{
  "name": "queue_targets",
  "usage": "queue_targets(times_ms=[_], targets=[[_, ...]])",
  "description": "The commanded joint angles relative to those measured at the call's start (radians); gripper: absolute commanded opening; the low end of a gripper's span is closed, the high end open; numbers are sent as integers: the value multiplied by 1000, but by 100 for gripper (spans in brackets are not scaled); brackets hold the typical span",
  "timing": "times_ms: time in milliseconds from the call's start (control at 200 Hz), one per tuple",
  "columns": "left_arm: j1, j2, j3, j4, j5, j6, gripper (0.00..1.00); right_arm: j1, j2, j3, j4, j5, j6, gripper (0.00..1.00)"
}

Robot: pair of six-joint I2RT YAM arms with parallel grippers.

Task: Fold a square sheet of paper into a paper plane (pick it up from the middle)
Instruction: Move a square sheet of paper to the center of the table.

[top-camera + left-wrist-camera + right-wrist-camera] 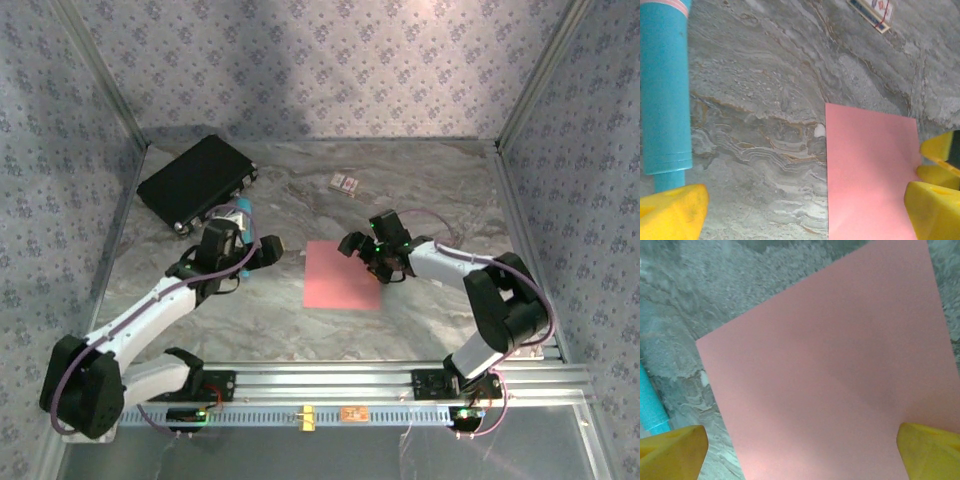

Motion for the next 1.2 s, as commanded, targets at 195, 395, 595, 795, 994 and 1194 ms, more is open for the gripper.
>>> queue_targets(times_ms=[195,395,595,795,994,1194], targets=[[-170,248,239,-116,-26,107,99,-96,-149,-60,-75,54,-82,99],[-236,450,416,-252,-51,64,90,-172,-215,-114,-135,62,-87,99],[-297,620,570,-350,-45,40,90,-233,-298,-167,-182,65,-127,99],[-347,753,704,-408,-16,29,89,-300,-377,-211,-201,32,-155,99],[-349,838,751,-433,4,-26,89,-333,-388,-216,-216,-17,-194,99],[-352,889,785,-453,31,-13,89,-339,-388,-217,-216,-30,-208,99]])
